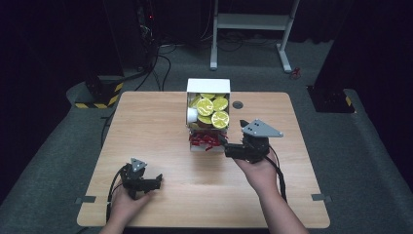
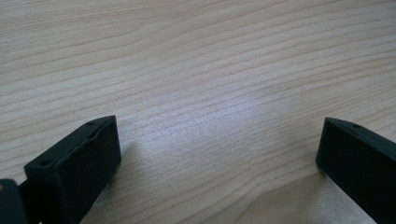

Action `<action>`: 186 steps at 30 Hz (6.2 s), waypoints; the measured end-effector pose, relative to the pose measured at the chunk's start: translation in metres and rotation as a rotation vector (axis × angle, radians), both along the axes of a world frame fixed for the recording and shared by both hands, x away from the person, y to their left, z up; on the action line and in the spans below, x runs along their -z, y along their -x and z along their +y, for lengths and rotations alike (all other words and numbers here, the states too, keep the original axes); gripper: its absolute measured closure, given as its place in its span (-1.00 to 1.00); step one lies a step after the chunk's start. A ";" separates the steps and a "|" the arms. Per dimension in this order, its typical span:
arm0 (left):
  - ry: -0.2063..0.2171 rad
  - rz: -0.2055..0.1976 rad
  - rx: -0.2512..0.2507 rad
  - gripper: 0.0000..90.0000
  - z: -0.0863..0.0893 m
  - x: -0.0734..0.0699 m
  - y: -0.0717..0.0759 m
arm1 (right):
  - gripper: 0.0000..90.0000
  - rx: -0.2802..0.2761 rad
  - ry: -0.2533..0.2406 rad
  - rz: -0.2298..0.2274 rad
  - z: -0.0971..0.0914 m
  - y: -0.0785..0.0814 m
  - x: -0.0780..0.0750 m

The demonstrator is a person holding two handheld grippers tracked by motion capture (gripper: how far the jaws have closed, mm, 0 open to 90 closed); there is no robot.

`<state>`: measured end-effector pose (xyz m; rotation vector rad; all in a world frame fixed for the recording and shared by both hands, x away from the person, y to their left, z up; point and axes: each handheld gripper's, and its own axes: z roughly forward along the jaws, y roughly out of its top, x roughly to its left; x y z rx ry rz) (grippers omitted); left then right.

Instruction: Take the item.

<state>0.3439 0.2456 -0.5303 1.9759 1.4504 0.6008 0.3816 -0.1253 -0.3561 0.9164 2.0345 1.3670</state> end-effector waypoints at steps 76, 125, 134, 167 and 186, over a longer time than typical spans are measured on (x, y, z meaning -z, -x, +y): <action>0.005 0.001 -0.003 -0.99 0.000 0.000 0.000 | -0.58 -0.021 -0.007 -0.027 0.059 -0.045 -0.031; 0.005 0.000 -0.003 -0.99 0.000 0.000 0.000 | -0.43 0.002 0.064 0.047 0.080 -0.073 -0.027; 0.005 0.000 -0.004 -0.99 -0.001 0.000 0.000 | -0.40 0.010 0.077 0.054 0.084 -0.073 -0.024; 0.005 0.000 -0.005 -0.99 -0.001 0.000 0.000 | -0.15 0.022 0.087 0.009 0.085 -0.069 -0.025; 0.007 -0.002 -0.007 -0.99 -0.001 0.000 0.000 | -0.15 0.012 0.026 -0.032 0.078 -0.059 -0.038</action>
